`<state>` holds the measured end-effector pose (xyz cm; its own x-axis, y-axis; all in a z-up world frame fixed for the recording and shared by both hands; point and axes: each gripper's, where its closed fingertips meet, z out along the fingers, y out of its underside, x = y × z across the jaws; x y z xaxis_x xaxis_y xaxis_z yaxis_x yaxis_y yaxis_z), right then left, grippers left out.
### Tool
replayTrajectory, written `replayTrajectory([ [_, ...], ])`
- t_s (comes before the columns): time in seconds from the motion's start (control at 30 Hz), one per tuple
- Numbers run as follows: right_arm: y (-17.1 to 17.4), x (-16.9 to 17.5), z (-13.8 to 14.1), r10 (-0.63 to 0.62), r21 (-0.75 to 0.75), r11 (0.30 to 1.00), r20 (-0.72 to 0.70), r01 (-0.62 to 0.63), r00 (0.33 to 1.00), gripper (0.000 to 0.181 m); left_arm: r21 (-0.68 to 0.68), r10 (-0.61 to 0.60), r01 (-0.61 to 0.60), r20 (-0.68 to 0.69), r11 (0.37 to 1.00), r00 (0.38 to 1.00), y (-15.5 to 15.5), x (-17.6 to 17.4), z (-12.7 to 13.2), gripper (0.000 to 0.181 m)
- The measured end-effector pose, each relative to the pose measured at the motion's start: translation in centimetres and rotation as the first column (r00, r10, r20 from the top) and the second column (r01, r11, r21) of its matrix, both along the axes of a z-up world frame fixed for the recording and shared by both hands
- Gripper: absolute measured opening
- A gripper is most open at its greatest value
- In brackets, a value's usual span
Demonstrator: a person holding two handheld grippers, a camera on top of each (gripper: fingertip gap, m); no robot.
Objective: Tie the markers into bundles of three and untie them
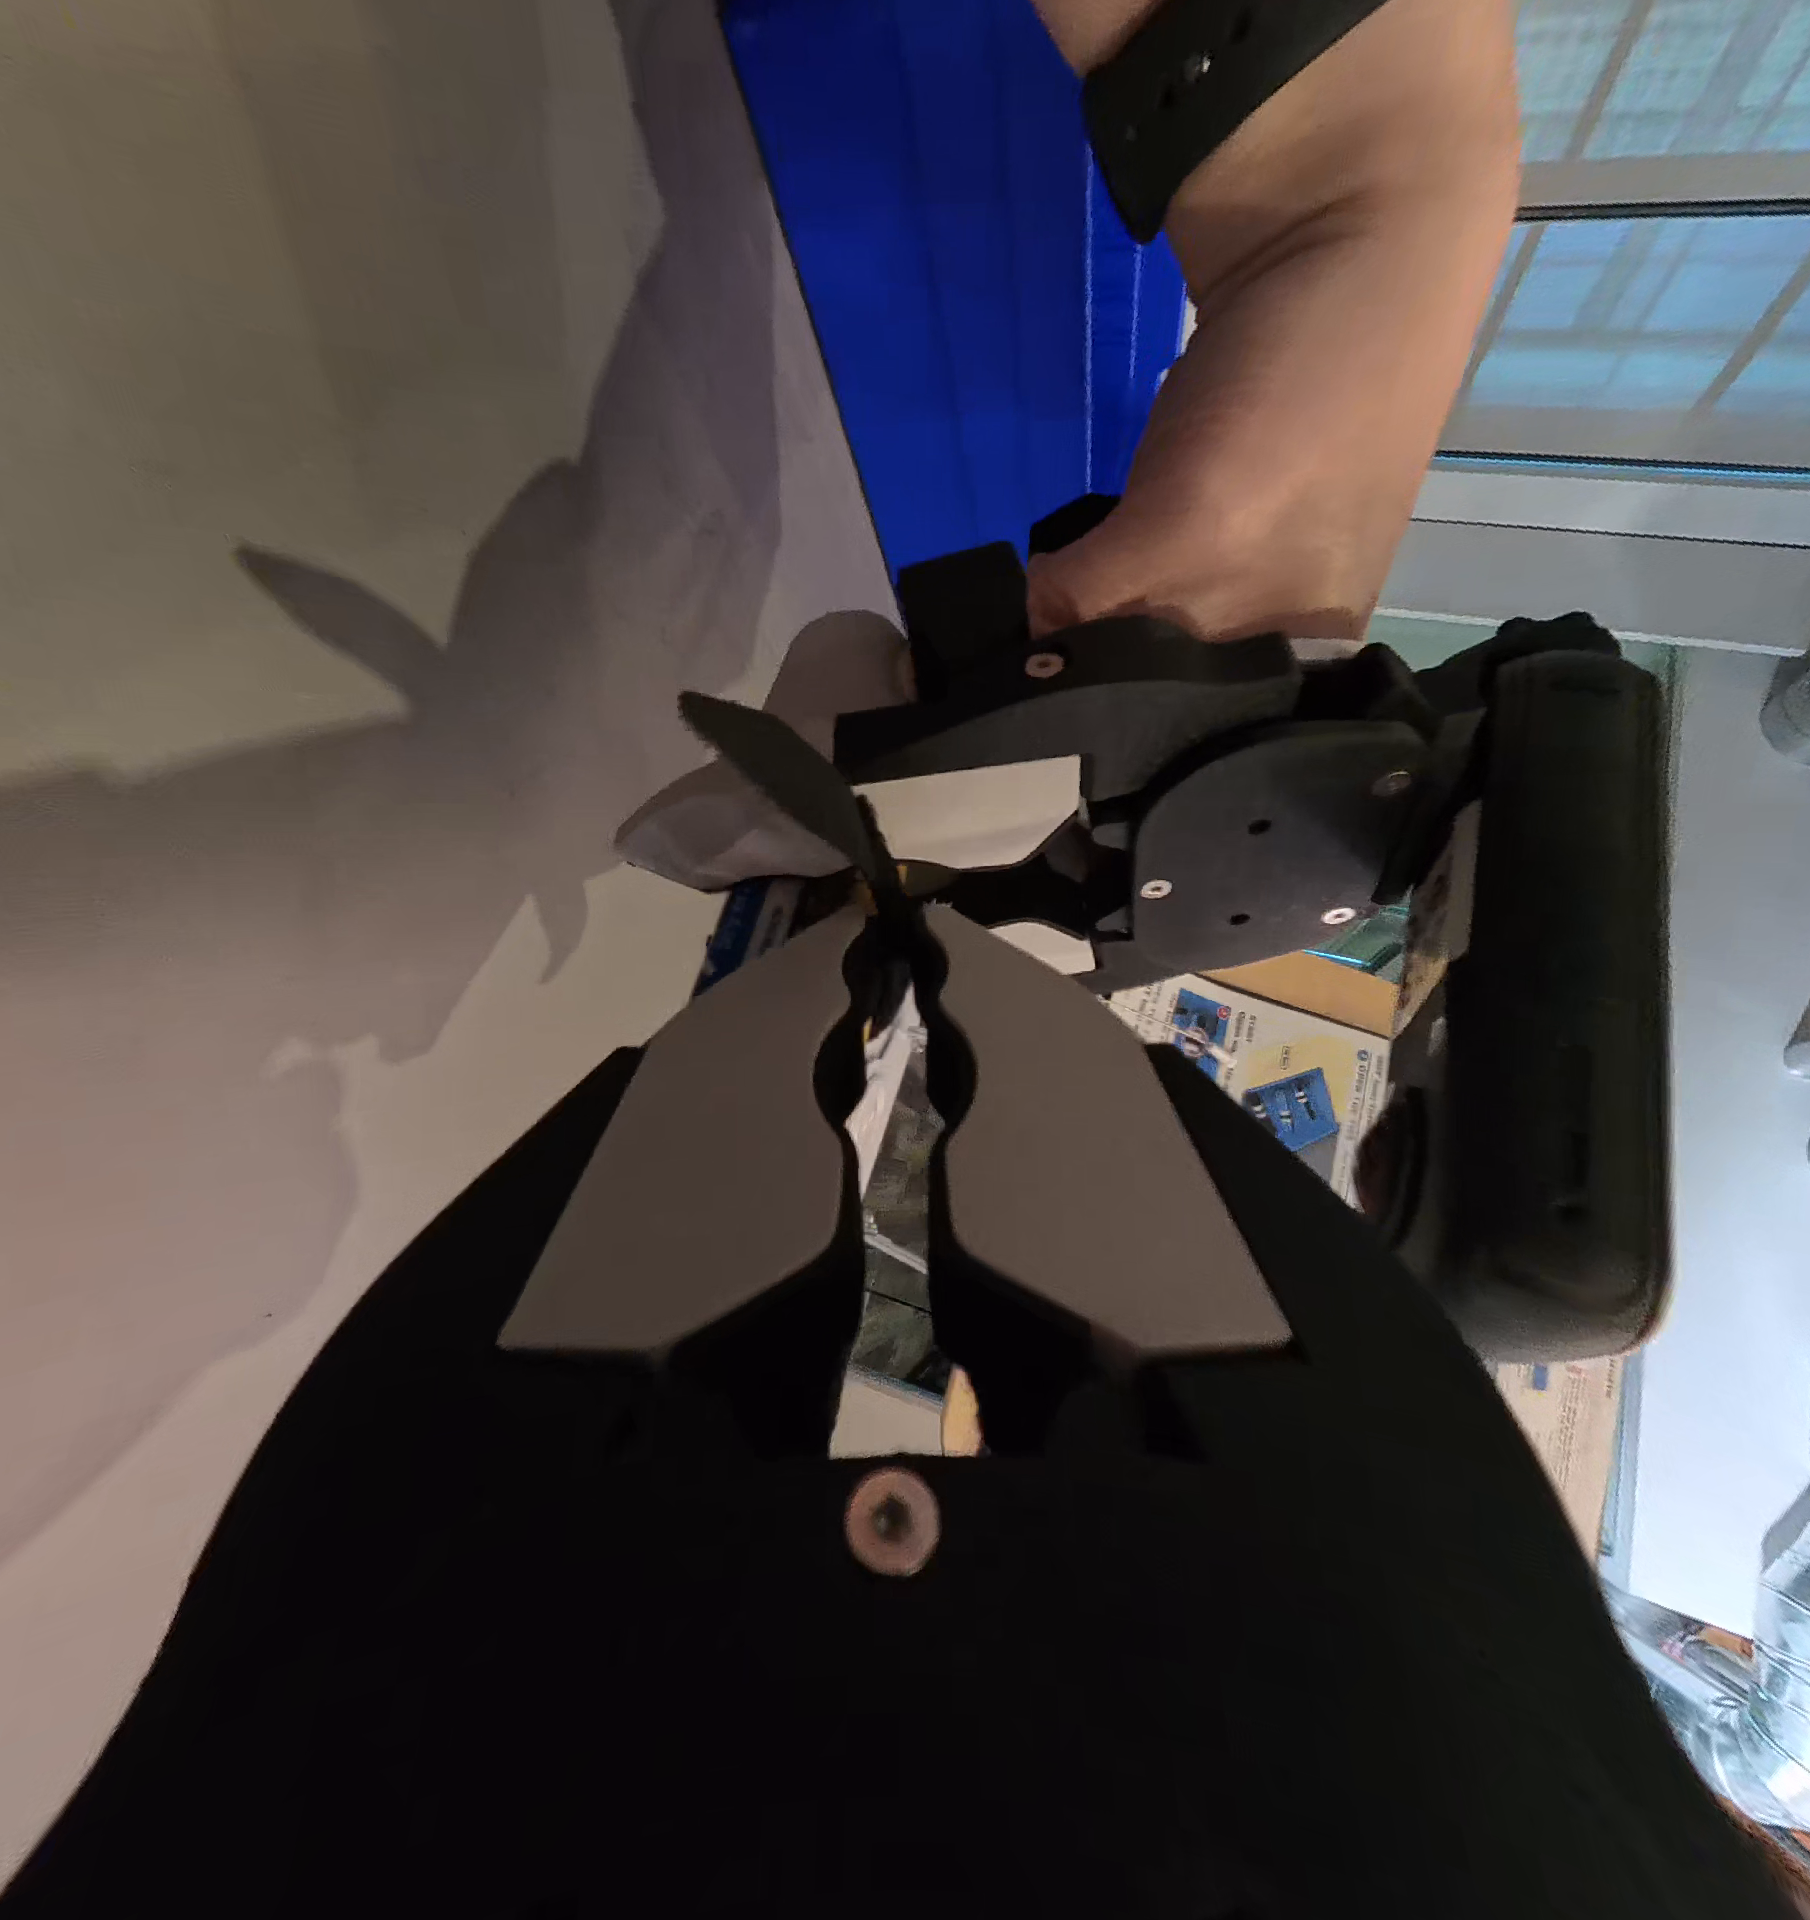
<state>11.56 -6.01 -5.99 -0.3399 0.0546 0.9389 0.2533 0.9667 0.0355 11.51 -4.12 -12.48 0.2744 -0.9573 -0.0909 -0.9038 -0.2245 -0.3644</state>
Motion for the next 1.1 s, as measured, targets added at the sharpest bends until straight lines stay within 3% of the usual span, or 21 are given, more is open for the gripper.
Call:
replayTrajectory([
  [0.47, -0.5, 0.1, 0.2, 0.007, 0.024, 1.000, 0.007, -0.007, 1.000, 0.015, 0.015, -0.027, 0.026, 0.013, 1.000, 1.000, -0.4, 0.2, 0.6, 0.038],
  [0.67, -0.8, 0.1, 0.0, 0.018, 0.026, 0.999, 0.014, -0.018, 1.000, 0.002, 0.028, -0.025, 0.025, 0.006, 0.999, 1.000, -0.4, 0.0, 0.9, 0.038],
  [0.73, -1.0, 0.1, 1.1, 0.026, 0.019, 1.000, -0.036, -0.025, 0.999, 0.003, 0.023, -0.011, 0.011, -0.002, 1.000, 1.000, -0.4, -0.5, 0.9, 0.038],
  [0.93, 0.5, 2.2, 6.7, -0.024, -0.207, 0.978, -0.239, -0.027, 0.971, 0.006, 0.023, 0.064, -0.063, -0.010, 0.998, 0.998, 0.0, -3.1, 1.5, 0.038],
  [1.0, 3.2, 3.4, 8.2, -0.100, -0.365, 0.931, -0.325, -0.028, 0.940, 0.006, 0.030, 0.089, -0.088, -0.022, 0.996, 0.996, 0.0, -4.3, 1.7, 0.038],
  [1.03, 5.1, 3.7, 8.0, -0.177, -0.501, 0.865, -0.336, -0.017, 0.925, 0.008, 0.030, 0.105, -0.104, -0.028, 0.994, 0.994, 0.0, -4.8, 1.8, 0.038],
  [1.1, 9.4, 4.0, 5.3, -0.383, -0.754, 0.652, -0.238, 0.078, 0.893, 0.022, 0.033, 0.128, -0.127, -0.031, 0.991, 0.991, 0.0, -5.6, 2.0, 0.038],
])
